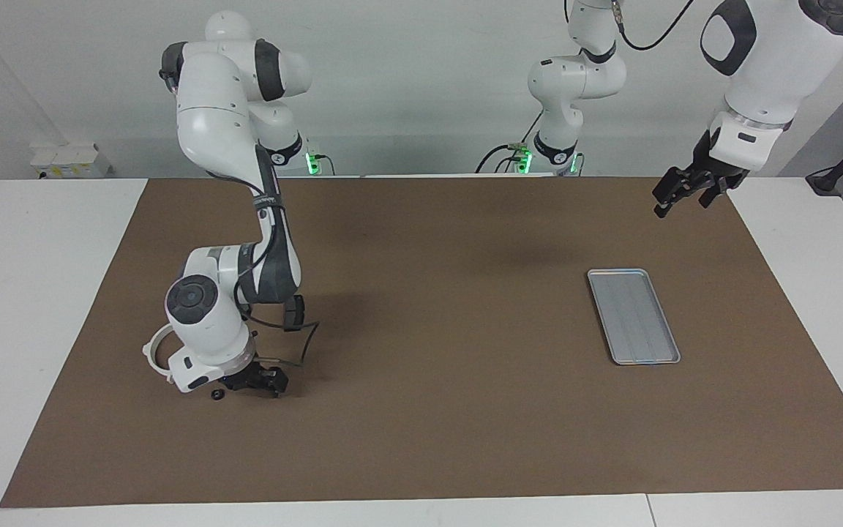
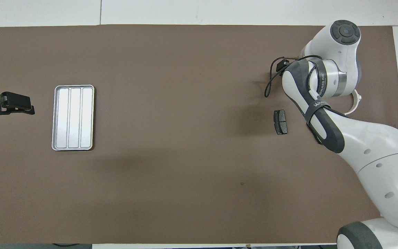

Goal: Pick bearing gear from pile to tray
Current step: 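Grasp one black bearing ring with the right gripper, then carry the bearing to the table center and release it with the right gripper, then reach the left gripper to the bearing while the right gripper withdraws, then grasp the black bearing at the center with the left gripper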

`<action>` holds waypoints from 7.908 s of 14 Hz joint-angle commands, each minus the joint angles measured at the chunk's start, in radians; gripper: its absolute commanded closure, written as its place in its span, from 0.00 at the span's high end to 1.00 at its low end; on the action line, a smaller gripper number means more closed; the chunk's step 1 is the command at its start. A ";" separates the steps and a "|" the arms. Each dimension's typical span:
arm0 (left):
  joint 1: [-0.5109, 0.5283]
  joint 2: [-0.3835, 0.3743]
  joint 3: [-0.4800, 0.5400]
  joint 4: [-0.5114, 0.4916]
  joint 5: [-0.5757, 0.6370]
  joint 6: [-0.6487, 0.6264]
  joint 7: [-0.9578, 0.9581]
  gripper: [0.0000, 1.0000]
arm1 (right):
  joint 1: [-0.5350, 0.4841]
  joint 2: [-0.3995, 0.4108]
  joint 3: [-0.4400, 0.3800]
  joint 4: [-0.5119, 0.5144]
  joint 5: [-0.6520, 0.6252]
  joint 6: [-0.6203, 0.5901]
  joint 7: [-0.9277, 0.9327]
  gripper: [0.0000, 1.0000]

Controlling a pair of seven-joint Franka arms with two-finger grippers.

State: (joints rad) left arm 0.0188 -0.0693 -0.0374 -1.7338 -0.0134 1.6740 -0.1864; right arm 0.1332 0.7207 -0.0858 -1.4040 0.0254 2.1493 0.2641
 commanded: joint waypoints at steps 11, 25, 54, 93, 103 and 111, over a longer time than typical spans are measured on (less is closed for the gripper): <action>0.004 -0.018 -0.001 -0.007 -0.011 -0.016 0.005 1.00 | -0.009 -0.018 0.009 -0.003 0.005 -0.112 0.006 0.76; 0.004 -0.018 -0.001 -0.007 -0.011 -0.016 0.005 1.00 | 0.009 -0.121 0.011 0.014 -0.018 -0.193 -0.008 0.00; 0.004 -0.018 -0.001 -0.007 -0.011 -0.016 0.005 1.00 | 0.603 -0.012 0.034 0.063 0.084 -0.083 1.139 0.00; -0.533 0.451 -0.019 -0.096 -0.020 0.533 -0.717 0.92 | -0.121 -0.030 0.023 0.016 -0.032 -0.032 -0.352 1.00; -0.573 0.468 -0.019 -0.158 -0.019 0.627 -0.751 0.81 | -0.112 -0.001 0.023 0.016 -0.033 -0.029 -0.319 0.90; -0.571 0.467 -0.019 -0.170 -0.020 0.650 -0.757 0.70 | -0.119 0.006 0.023 0.016 -0.029 0.023 -0.316 0.80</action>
State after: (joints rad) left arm -0.5368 0.4083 -0.0729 -1.8790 -0.0231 2.2910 -0.9302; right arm 0.0287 0.7189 -0.0764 -1.3903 -0.0091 2.1405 -0.0679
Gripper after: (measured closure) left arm 0.300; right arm 0.198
